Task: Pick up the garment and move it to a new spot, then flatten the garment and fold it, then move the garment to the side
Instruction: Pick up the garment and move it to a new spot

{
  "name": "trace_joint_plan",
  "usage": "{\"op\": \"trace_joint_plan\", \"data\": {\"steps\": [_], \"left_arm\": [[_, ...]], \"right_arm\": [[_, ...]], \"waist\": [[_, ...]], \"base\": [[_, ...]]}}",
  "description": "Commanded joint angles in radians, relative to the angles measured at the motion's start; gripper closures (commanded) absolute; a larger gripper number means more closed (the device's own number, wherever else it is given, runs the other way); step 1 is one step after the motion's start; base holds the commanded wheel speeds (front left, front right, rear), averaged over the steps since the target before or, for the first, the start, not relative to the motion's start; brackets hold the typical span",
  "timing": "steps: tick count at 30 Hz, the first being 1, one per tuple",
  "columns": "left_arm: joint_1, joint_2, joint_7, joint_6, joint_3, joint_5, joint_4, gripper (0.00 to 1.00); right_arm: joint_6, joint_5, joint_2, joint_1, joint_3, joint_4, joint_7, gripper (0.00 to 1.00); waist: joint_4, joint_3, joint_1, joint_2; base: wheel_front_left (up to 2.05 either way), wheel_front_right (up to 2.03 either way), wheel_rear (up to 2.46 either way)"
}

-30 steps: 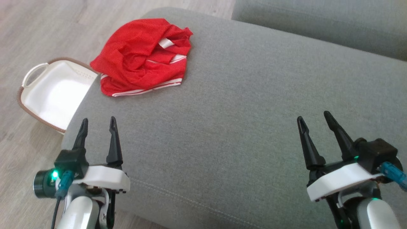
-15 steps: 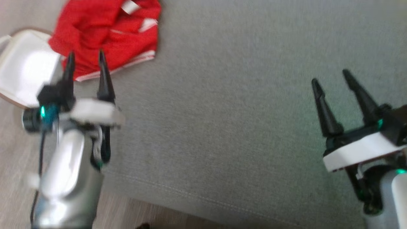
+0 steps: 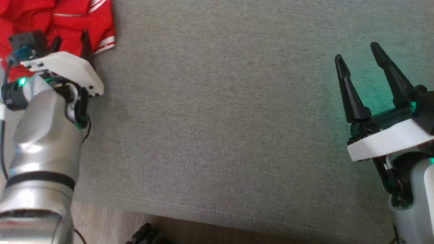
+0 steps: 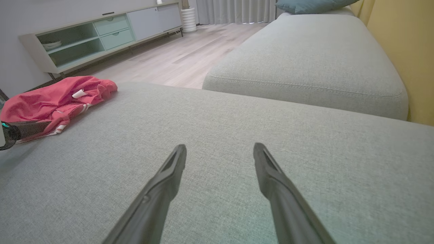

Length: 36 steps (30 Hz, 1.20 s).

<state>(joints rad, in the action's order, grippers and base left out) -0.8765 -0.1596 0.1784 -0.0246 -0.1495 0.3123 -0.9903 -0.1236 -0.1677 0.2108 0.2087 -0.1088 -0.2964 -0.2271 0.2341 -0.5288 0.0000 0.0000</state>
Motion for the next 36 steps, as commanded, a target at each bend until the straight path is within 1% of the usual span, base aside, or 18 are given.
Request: {"op": "trace_joint_plan", "data": {"steps": [1,6,7,8,9,10,12,13,18,19,24,30,36], "left_arm": [[-0.043,-0.068,-0.039,0.016,0.024,0.009,-0.038,0.00],[-0.109,-0.089,-0.167,0.055,0.000,0.008,-0.174,0.00],[-0.119,-0.092,-0.194,0.062,-0.004,0.009,-0.196,0.51],[-0.127,-0.095,-0.214,0.069,-0.007,0.009,-0.213,0.82],[-0.133,-0.098,-0.236,0.076,-0.011,0.010,-0.227,1.00],[-0.138,-0.102,-0.244,0.081,-0.015,0.008,-0.235,1.00],[-0.144,-0.109,-0.224,0.079,-0.025,0.000,-0.238,1.00],[-0.147,-0.117,-0.169,0.076,-0.032,-0.007,-0.227,1.00],[-0.142,-0.139,-0.033,0.048,-0.039,-0.020,-0.204,1.00],[-0.142,-0.139,-0.033,0.048,-0.039,-0.020,-0.204,1.00],[-0.109,-0.151,0.058,0.013,-0.033,-0.020,-0.148,1.00],[0.007,-0.148,0.082,-0.025,-0.024,-0.023,0.028,1.00],[0.200,-0.159,0.083,-0.084,-0.014,-0.032,0.314,1.00]], "right_arm": [[-0.007,-0.010,-0.001,0.018,-0.026,-0.029,0.012,0.00],[-0.007,-0.013,-0.008,0.014,-0.019,-0.013,0.022,0.00],[-0.007,-0.014,-0.009,0.013,-0.018,-0.010,0.024,0.00],[-0.007,-0.015,-0.011,0.013,-0.018,-0.007,0.025,0.00],[-0.007,-0.016,-0.013,0.012,-0.018,-0.004,0.027,0.00],[-0.007,-0.017,-0.015,0.011,-0.018,0.000,0.029,0.00],[-0.007,-0.018,-0.021,0.006,-0.015,0.008,0.035,0.00],[-0.007,-0.020,-0.028,-0.003,-0.014,0.018,0.042,0.00],[-0.007,-0.023,-0.049,-0.027,-0.014,0.041,0.059,0.00],[-0.007,-0.023,-0.049,-0.027,-0.014,0.041,0.059,0.00],[-0.007,-0.025,-0.076,-0.057,-0.016,0.064,0.080,0.00],[-0.007,-0.035,-0.109,-0.112,-0.007,0.091,0.093,0.00],[-0.007,-0.036,-0.131,-0.159,-0.003,0.100,0.098,0.00]], "waist": [[-0.019,-0.005,0.0000,0.0000],[-0.030,0.002,0.0000,0.0000],[-0.032,0.005,0.0000,0.0000],[-0.033,0.008,0.0000,0.0000],[-0.034,0.013,0.0000,0.0000],[-0.036,0.020,0.0000,0.0000],[-0.036,0.038,0.0000,0.0000],[-0.036,0.063,0.0000,0.0000],[-0.043,0.141,0.0000,0.0000],[-0.043,0.141,0.0000,0.0000],[-0.061,0.231,0.0000,0.0000],[-0.086,0.333,0.0000,0.0000],[-0.120,0.398,0.0000,0.0000]], "base": [[0.00,0.00,0.00],[0.00,0.00,0.00],[0.00,0.00,0.00],[0.00,0.00,0.00],[0.00,0.00,0.00],[0.00,0.00,0.00],[0.00,0.00,0.00],[0.00,0.00,0.00],[0.00,0.00,0.00],[0.00,0.00,0.00],[0.00,0.00,0.00],[0.00,0.00,0.00],[0.00,0.00,0.00]]}}
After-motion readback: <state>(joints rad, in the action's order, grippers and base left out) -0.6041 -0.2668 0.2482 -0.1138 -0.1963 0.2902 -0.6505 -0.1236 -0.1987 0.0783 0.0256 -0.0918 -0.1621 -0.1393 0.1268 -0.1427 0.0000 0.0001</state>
